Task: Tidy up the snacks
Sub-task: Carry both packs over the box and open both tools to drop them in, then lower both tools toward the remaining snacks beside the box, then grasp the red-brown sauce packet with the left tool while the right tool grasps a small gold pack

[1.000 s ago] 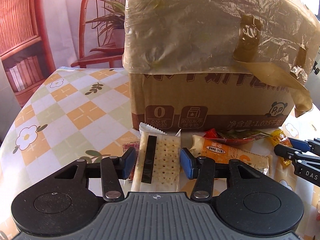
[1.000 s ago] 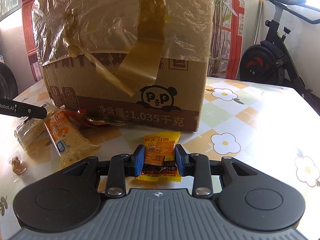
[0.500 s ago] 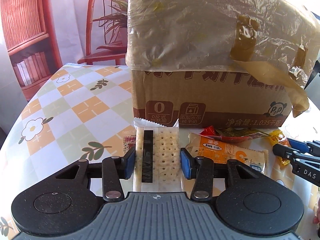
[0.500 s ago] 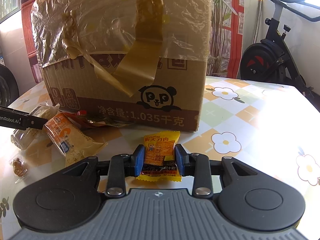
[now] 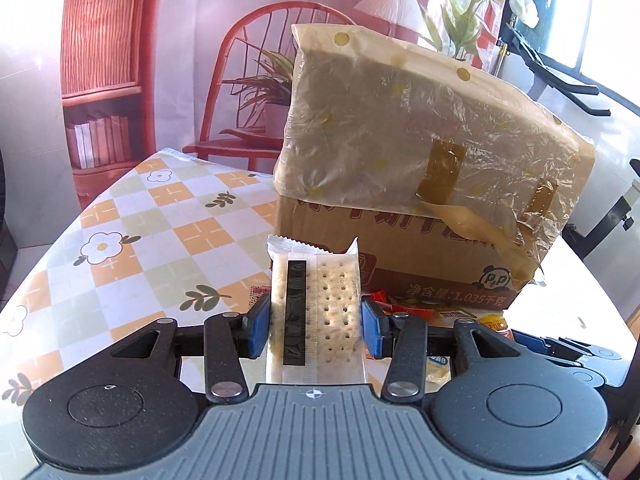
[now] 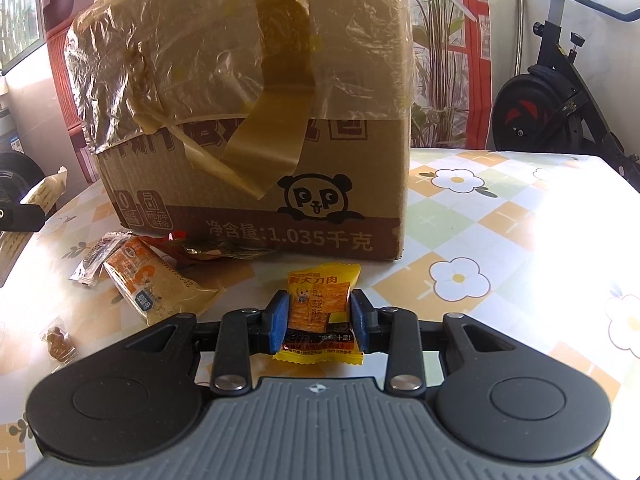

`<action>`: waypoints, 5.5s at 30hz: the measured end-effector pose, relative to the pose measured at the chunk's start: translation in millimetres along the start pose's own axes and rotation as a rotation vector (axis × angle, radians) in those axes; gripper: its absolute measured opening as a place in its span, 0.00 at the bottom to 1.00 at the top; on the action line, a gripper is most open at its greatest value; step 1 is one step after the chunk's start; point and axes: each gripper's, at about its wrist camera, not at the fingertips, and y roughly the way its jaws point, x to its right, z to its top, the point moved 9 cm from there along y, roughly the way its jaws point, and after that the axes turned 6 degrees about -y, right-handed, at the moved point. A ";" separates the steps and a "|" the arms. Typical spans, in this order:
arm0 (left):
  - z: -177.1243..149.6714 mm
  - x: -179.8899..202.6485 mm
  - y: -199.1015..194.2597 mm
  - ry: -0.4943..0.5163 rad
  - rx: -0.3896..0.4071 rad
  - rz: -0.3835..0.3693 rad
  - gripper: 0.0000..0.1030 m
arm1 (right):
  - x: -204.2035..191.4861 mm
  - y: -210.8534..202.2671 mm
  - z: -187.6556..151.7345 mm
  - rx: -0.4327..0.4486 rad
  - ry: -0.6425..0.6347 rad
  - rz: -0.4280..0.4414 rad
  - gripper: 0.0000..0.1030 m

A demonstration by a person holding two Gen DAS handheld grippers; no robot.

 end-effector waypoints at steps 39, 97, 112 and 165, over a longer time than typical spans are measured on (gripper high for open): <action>174.8 69.1 -16.5 0.095 0.283 -0.137 0.47 | -4.3 -86.2 200.0 0.428 -0.120 0.002 0.33; 61.9 -40.8 37.7 0.090 -0.023 -0.056 0.57 | -20.7 10.5 34.4 -0.103 0.302 0.133 0.50; 39.8 -47.0 41.5 0.064 -0.060 -0.049 0.56 | -34.0 50.9 36.0 -0.136 0.482 0.200 0.43; 4.1 -39.8 52.8 0.099 -0.105 0.016 0.39 | -33.5 -43.7 33.0 0.056 0.238 0.204 0.01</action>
